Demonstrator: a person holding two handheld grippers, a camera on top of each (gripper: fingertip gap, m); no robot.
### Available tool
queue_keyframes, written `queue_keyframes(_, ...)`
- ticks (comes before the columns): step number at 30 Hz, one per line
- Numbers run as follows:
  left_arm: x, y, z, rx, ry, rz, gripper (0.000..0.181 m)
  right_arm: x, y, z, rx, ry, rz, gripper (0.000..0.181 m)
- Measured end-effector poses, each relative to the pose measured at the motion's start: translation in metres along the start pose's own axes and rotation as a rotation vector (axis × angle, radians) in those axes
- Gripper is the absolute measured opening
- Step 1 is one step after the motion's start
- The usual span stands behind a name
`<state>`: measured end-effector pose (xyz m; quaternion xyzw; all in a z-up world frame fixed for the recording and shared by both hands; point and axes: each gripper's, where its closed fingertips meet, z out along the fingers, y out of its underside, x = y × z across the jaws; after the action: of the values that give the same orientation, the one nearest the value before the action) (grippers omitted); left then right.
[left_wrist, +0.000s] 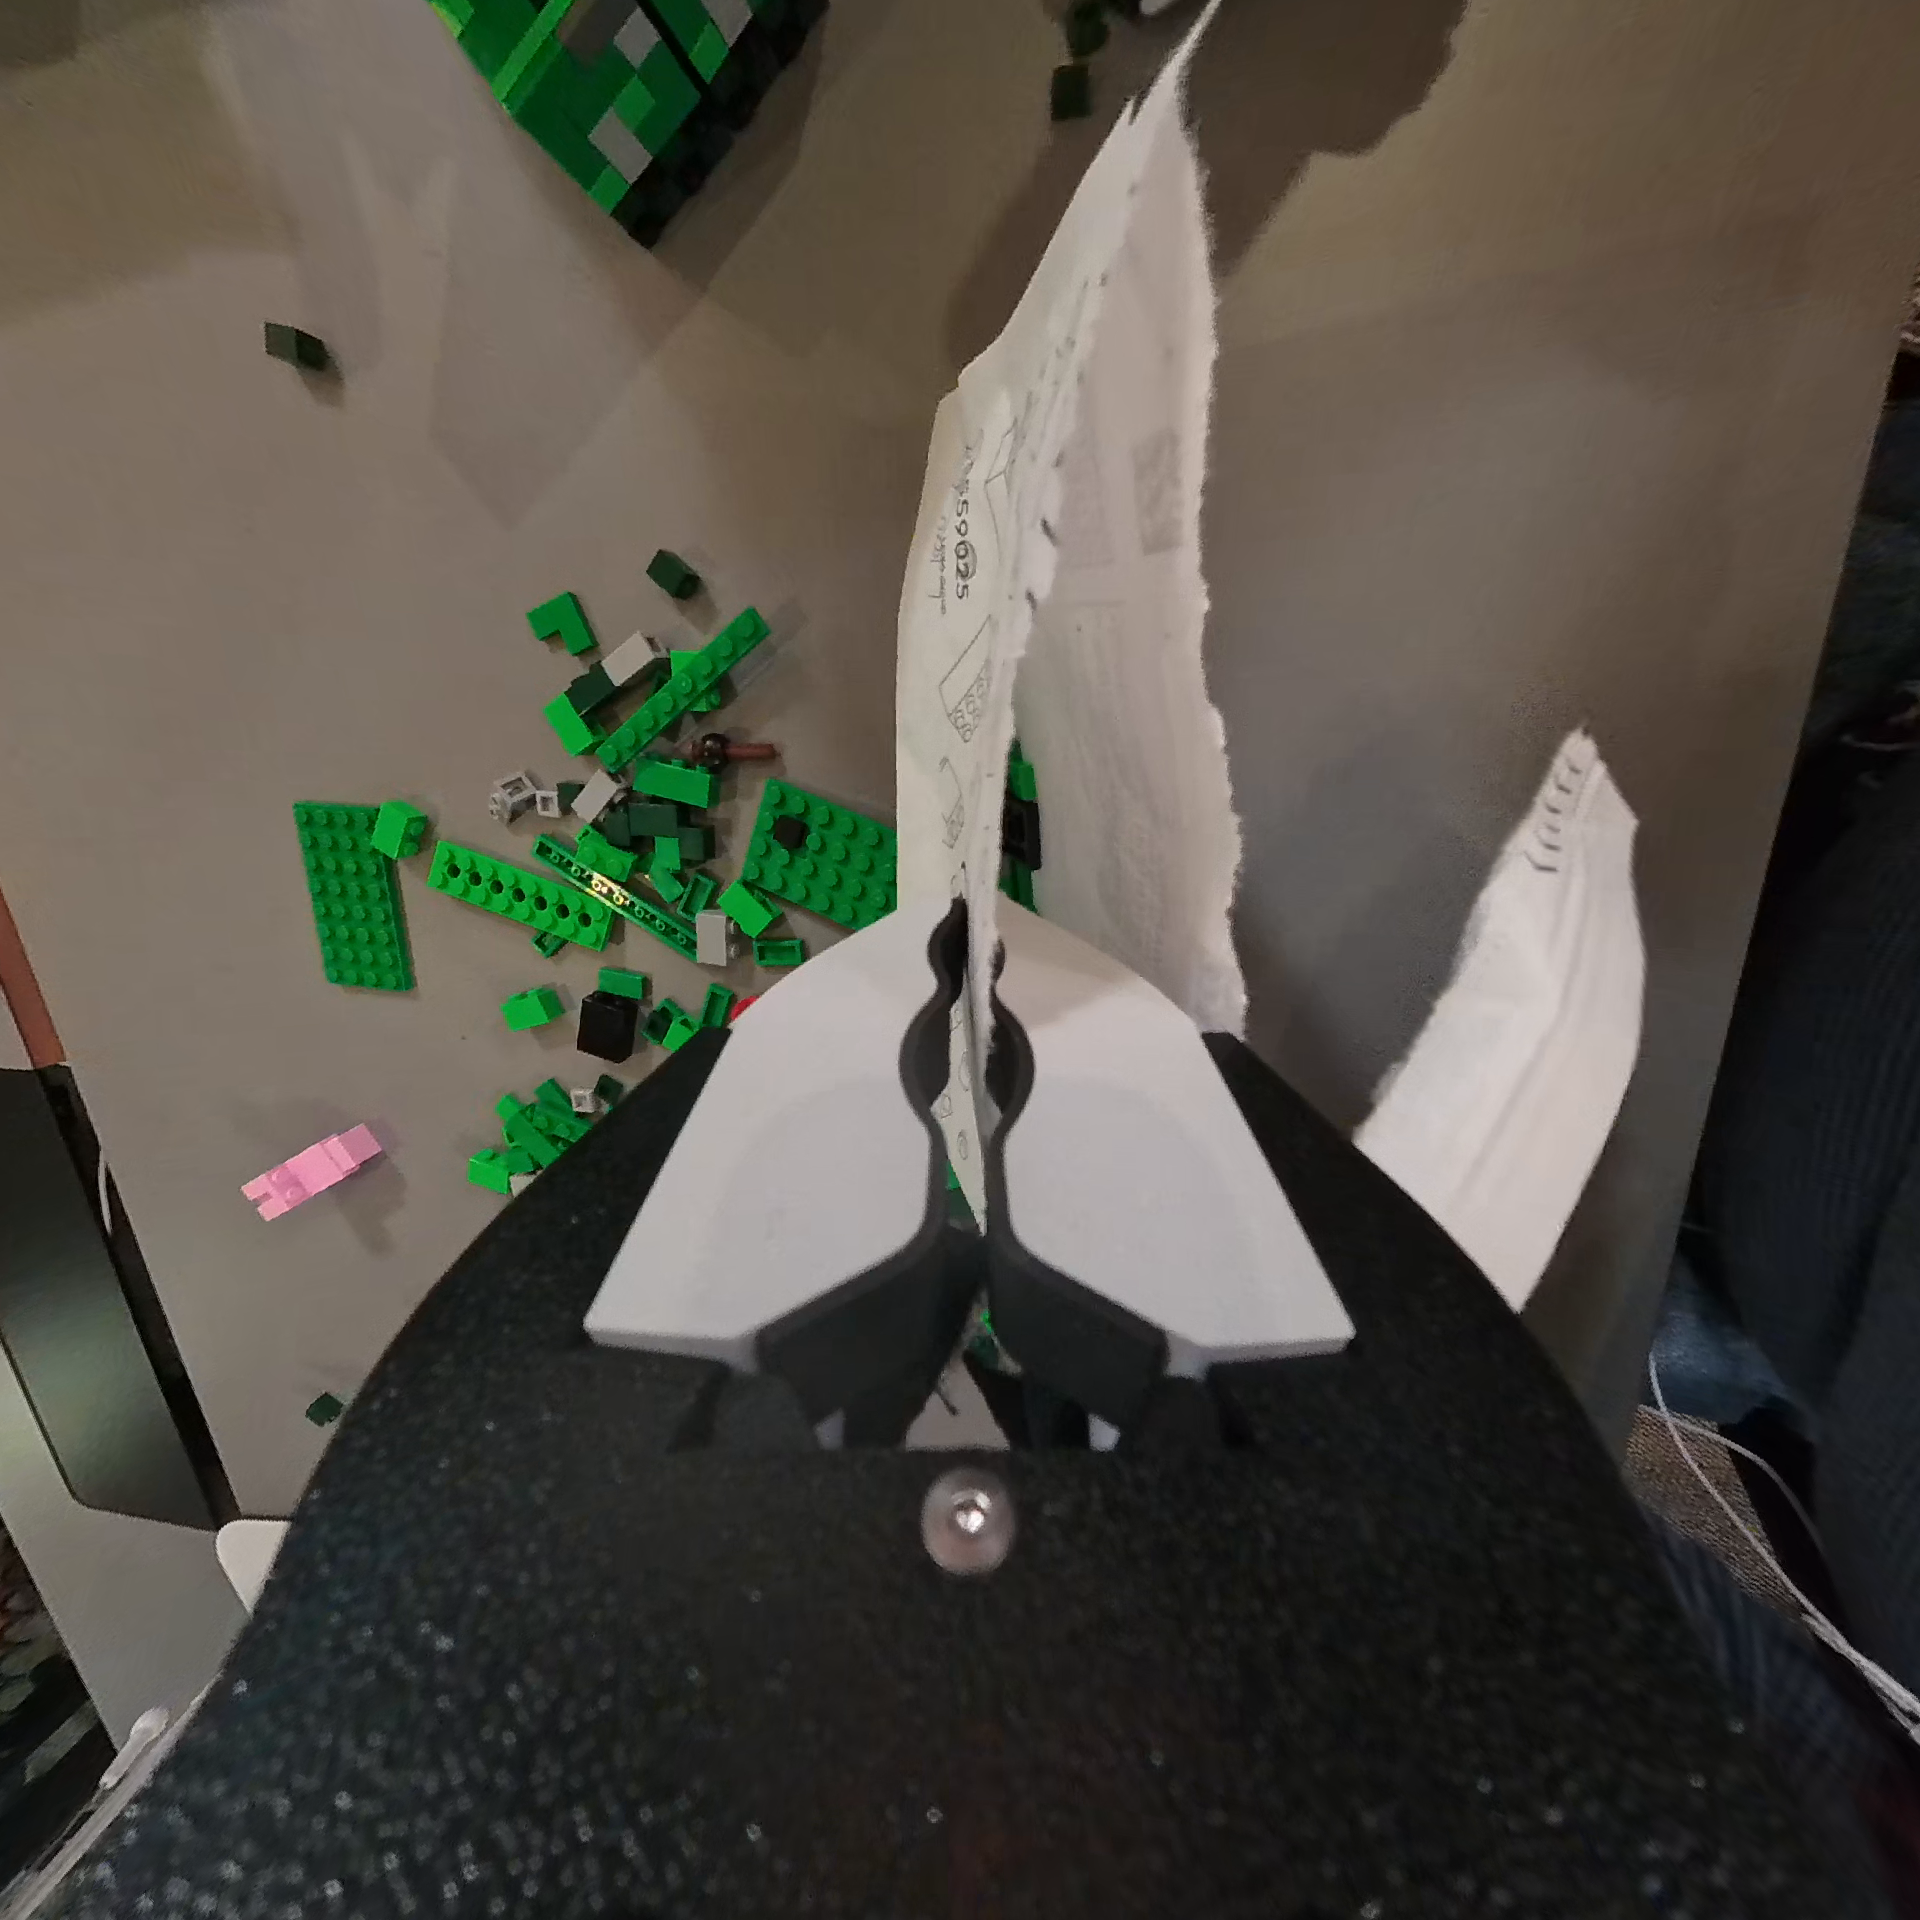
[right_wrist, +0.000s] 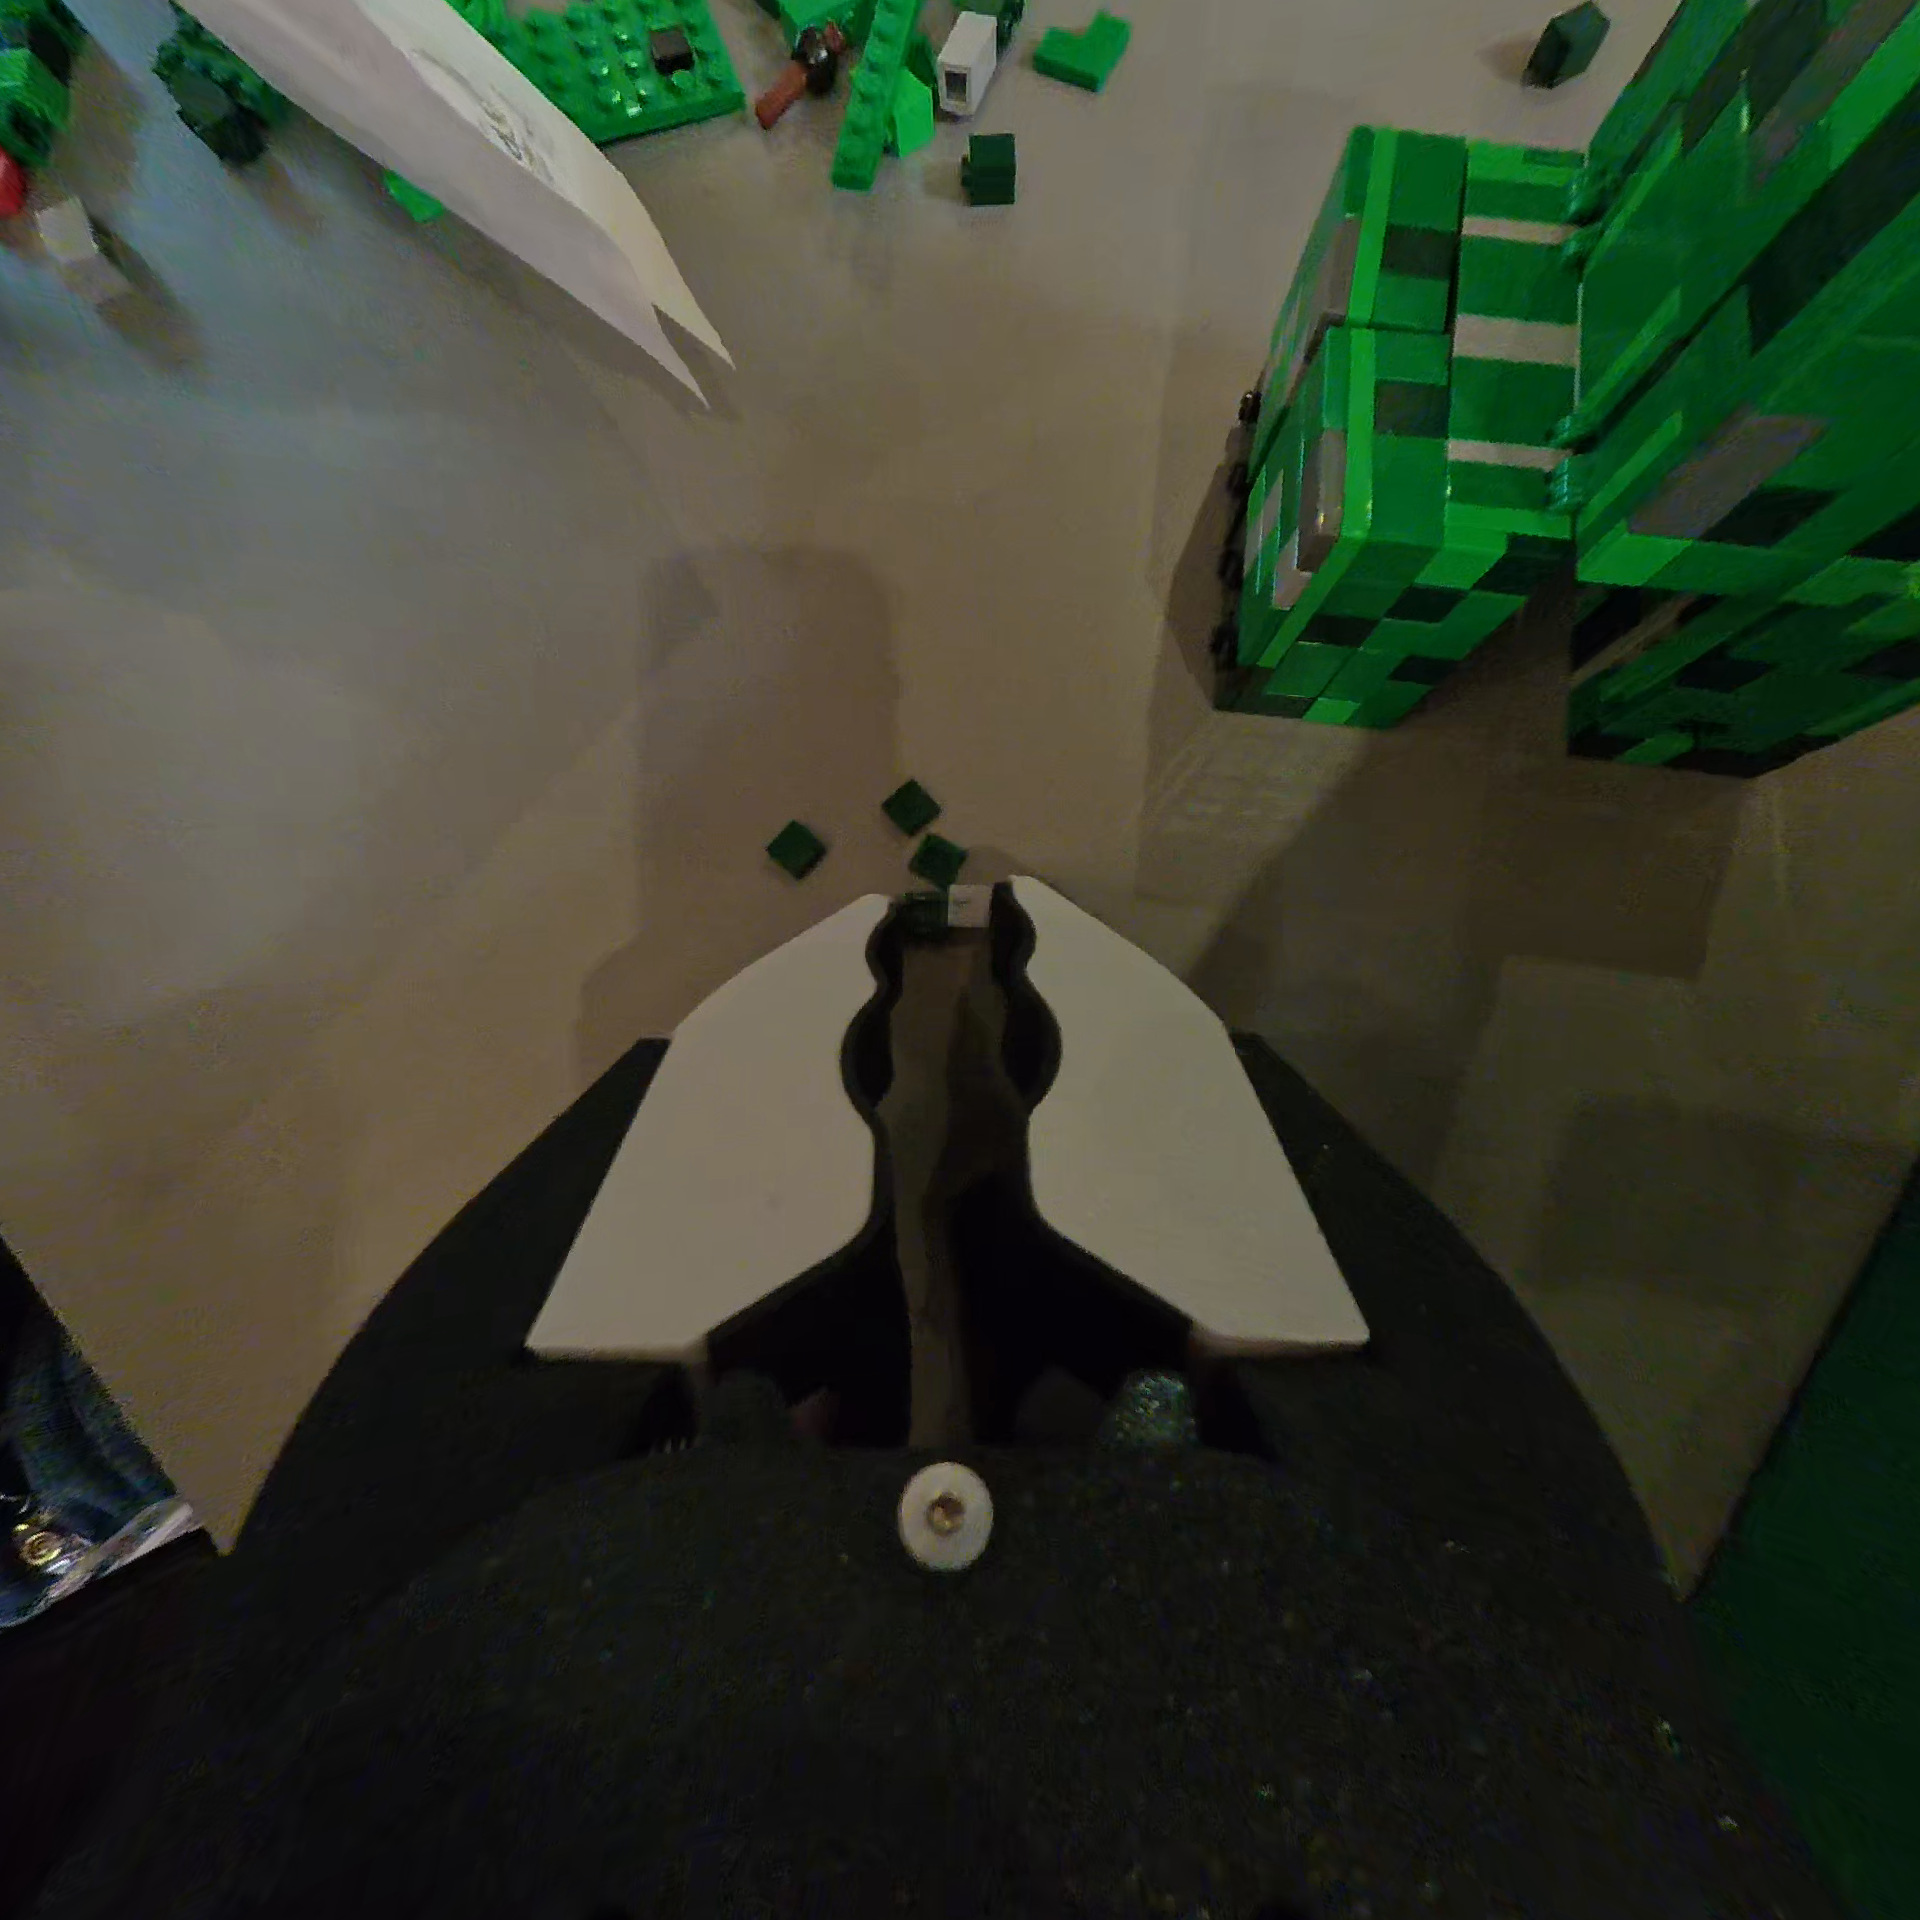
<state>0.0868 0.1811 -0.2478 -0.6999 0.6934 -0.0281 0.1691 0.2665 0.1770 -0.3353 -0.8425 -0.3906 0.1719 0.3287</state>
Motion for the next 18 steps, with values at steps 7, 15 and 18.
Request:
queue_keyframes(7,-0.001,0.000,0.001,0.001,0.002,-0.002,0.000,-0.001,-0.005,-0.003,-0.004,0.026,-0.034,0.016)
queue_keyframes(15,-0.003,0.000,0.003,-0.010,-0.011,-0.012,0.000,-0.068,-0.111,-0.057,0.345,-0.037,-0.194,0.016)
queue_keyframes(18,-0.003,-0.001,0.004,-0.018,-0.021,-0.011,0.000,-0.104,-0.147,-0.068,0.439,-0.115,-0.238,0.016)
